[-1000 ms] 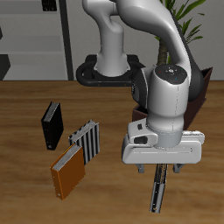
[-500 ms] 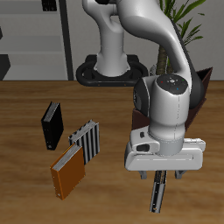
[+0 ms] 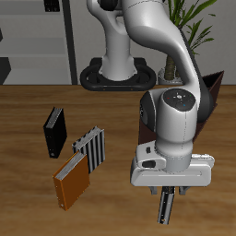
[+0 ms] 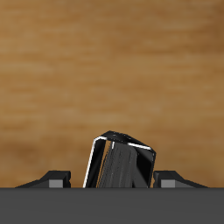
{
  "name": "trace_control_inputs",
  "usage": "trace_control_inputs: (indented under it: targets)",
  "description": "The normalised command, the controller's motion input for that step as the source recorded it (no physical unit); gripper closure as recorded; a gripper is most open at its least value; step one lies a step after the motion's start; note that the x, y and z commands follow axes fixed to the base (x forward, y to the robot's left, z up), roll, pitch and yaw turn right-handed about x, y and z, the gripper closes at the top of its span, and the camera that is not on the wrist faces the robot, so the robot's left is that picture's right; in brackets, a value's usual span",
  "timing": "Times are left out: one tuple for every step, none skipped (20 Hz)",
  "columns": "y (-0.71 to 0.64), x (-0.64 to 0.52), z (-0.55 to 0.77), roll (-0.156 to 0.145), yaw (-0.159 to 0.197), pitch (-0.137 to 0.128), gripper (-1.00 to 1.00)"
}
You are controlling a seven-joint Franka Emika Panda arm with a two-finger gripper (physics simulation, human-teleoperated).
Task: Place the red mug into the left desk caddy's right compartment and place the left striped book into the left desk caddy's back compartment
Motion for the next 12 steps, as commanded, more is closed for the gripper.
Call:
trace_control_inputs:
  targets:
    - [-0.12,0.03,-0.15,-0.028,-0.005,0.025,1.00]
    - [-0.07,-0.11,-0.05,0.001,-0.038,0.013,1.00]
    - [-0.14,-0.14,0.01,-0.030,-0.041,0.026,1.00]
    - [-0.12,-0.31,0.27,-0.005,-0.099,-0.055,1.00]
    - [-0.08,-0.16,0.15,0.005,-0.073,-0.014,1.00]
    - [0.00,0.00,0.00,0.000,0.000,0.000,1.00]
    - [-0.27,-0.26,0.43,-0.102,0.000,-0.049,1.00]
    - [-0.16,-0.29,0.44,0.010,-0.103,-0.036,1.00]
    - [-0.19,-0.28,0.46,-0.060,-0.084,-0.018,1.00]
    - [-0.09,-0.34,0.54,-0.033,-0.071,-0.081,1.00]
    - [-0.11,-0.29,0.48,-0.020,0.002,-0.046,1.00]
    - [-0.20,-0.51,0.77,-0.027,-0.104,-0.063,1.00]
